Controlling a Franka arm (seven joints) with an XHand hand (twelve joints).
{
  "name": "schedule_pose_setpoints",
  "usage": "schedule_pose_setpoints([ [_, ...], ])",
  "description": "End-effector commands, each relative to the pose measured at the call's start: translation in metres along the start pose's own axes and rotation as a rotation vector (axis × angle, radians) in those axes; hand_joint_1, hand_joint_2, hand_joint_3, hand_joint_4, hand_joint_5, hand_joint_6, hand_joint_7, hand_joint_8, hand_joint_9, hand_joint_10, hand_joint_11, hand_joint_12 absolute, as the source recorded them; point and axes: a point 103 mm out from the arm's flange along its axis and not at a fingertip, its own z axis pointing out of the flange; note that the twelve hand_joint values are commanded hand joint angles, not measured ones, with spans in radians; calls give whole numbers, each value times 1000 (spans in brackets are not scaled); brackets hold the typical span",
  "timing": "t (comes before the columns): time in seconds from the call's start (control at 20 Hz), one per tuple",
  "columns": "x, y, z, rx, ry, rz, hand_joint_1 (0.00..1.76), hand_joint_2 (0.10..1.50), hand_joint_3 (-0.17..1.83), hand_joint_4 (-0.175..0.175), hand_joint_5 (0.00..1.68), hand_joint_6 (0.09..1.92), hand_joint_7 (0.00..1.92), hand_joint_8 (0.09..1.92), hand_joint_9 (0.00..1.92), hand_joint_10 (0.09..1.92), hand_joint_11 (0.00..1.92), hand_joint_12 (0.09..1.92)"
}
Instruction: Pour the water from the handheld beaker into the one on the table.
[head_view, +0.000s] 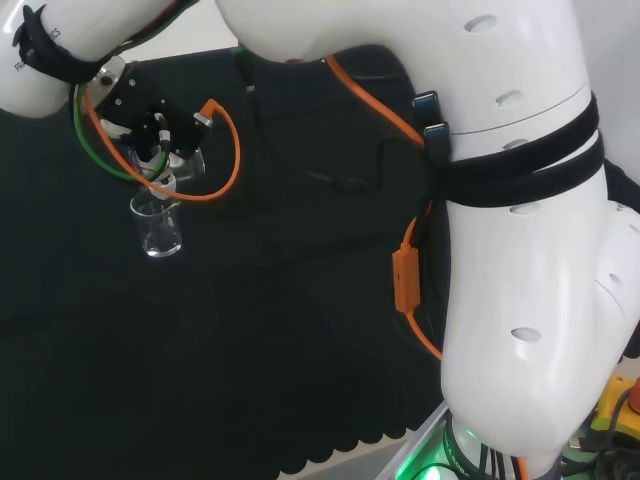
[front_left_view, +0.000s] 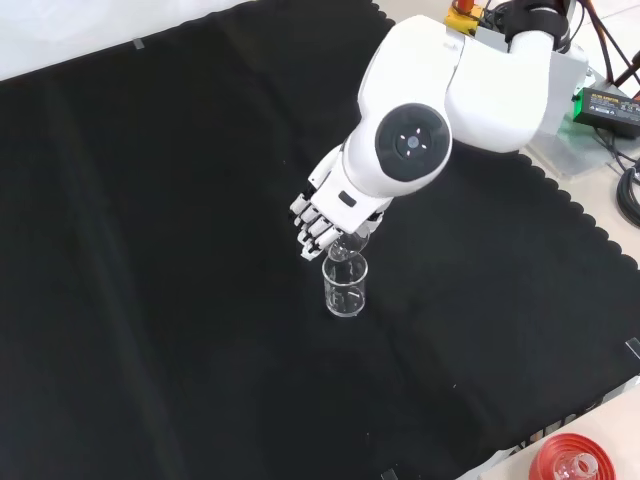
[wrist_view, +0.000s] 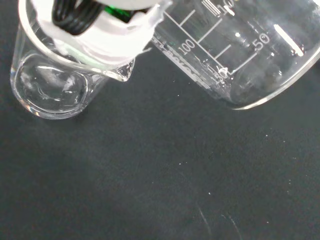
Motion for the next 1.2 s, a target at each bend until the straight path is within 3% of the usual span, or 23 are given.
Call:
schedule_pose_setpoints([
  [0.05, -13, -8, 9, -34, 87, -16, 1321, 1018, -175, -175, 1490, 87, 1563, 87, 1606, 180, 1110, 892],
  [1.2, -42, -24, 10, -148, 315, -27, 1320, 1018, -175, -175, 1494, 87, 1563, 87, 1620, 155, 1108, 893],
])
